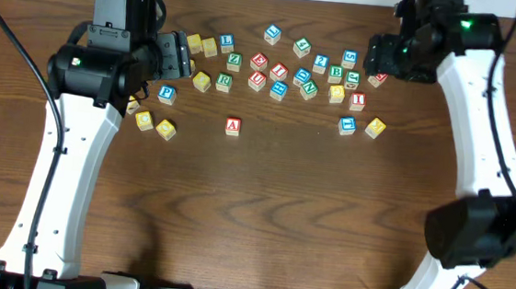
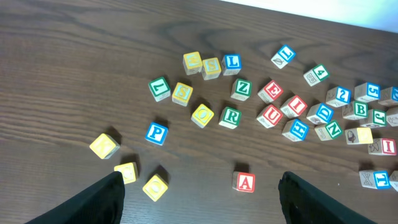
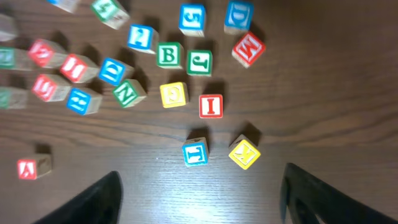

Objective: Spell out AI2
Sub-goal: 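Reach the right gripper to the red I block and grasp it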

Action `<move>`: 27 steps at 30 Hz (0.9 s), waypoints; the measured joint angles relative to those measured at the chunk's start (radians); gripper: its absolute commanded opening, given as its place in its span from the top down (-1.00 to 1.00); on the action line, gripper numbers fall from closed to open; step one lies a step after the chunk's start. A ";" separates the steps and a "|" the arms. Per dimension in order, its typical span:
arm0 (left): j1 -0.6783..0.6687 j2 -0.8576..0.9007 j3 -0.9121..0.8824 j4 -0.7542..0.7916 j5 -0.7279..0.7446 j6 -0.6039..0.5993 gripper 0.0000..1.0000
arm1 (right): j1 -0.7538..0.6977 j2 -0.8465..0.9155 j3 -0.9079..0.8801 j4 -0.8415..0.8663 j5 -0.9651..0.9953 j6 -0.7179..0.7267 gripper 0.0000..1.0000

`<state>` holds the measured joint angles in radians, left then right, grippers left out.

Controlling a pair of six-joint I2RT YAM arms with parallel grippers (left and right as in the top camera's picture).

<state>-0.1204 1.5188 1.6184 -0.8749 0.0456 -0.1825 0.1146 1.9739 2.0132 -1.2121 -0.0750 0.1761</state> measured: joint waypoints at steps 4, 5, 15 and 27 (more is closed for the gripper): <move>0.000 0.003 0.000 -0.003 0.000 0.000 -0.56 | 0.000 0.079 0.000 0.000 0.006 -0.001 0.13; 0.000 0.006 0.000 -0.003 0.000 0.000 -0.56 | 0.000 0.099 0.000 0.000 0.008 0.000 0.20; 0.000 0.042 0.000 -0.005 0.000 0.000 -0.56 | 0.001 0.222 0.000 0.029 0.012 -0.005 0.17; 0.000 0.045 0.000 -0.005 0.000 0.000 -0.56 | 0.001 0.309 0.000 0.105 0.020 -0.005 0.05</move>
<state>-0.1204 1.5642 1.6184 -0.8795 0.0460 -0.1829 0.1154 2.2833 2.0132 -1.1072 -0.0547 0.1707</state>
